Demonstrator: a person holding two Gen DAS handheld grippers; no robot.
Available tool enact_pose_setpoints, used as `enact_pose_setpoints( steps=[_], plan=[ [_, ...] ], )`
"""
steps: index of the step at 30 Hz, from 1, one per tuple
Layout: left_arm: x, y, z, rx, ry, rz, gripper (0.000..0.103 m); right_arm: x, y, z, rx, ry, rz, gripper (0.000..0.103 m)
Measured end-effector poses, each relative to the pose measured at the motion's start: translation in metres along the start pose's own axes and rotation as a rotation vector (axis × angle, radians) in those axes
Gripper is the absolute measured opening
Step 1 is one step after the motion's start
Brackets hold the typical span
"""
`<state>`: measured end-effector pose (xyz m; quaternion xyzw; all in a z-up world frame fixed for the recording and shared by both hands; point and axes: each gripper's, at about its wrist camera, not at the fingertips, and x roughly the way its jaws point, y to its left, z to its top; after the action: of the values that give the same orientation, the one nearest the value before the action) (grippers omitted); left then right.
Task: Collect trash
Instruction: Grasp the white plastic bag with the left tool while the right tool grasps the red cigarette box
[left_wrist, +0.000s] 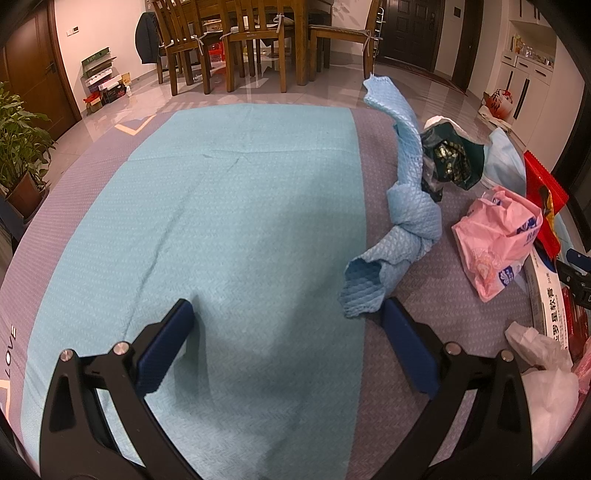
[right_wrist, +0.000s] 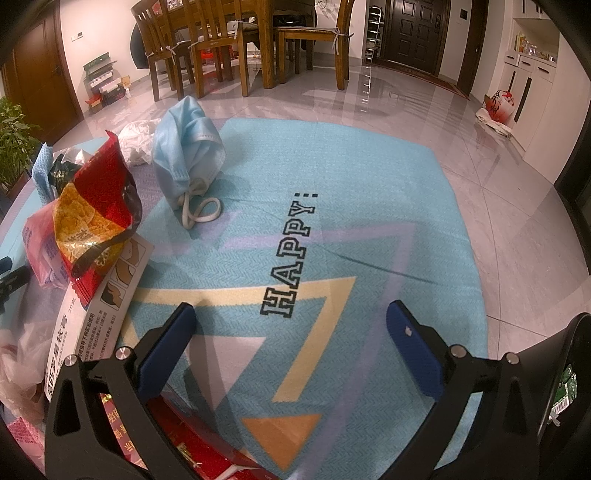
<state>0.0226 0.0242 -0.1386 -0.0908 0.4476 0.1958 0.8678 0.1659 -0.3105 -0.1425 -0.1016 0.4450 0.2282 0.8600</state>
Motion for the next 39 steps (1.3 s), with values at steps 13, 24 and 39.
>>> enact_pose_setpoints(
  steps=[13, 24, 39],
  plan=[
    [-0.016, 0.001, 0.021, -0.029, 0.047, -0.012, 0.1, 0.004, 0.004, 0.009, 0.137, 0.116, -0.086, 0.101],
    [-0.088, -0.032, 0.027, -0.035, 0.145, -0.377, 0.1, -0.114, 0.016, 0.023, 0.336, 0.108, 0.058, 0.1],
    [-0.047, -0.081, -0.035, 0.091, 0.326, -0.354, 0.067, -0.058, 0.04, -0.014, 0.439, 0.347, -0.031, 0.1]
  ],
)
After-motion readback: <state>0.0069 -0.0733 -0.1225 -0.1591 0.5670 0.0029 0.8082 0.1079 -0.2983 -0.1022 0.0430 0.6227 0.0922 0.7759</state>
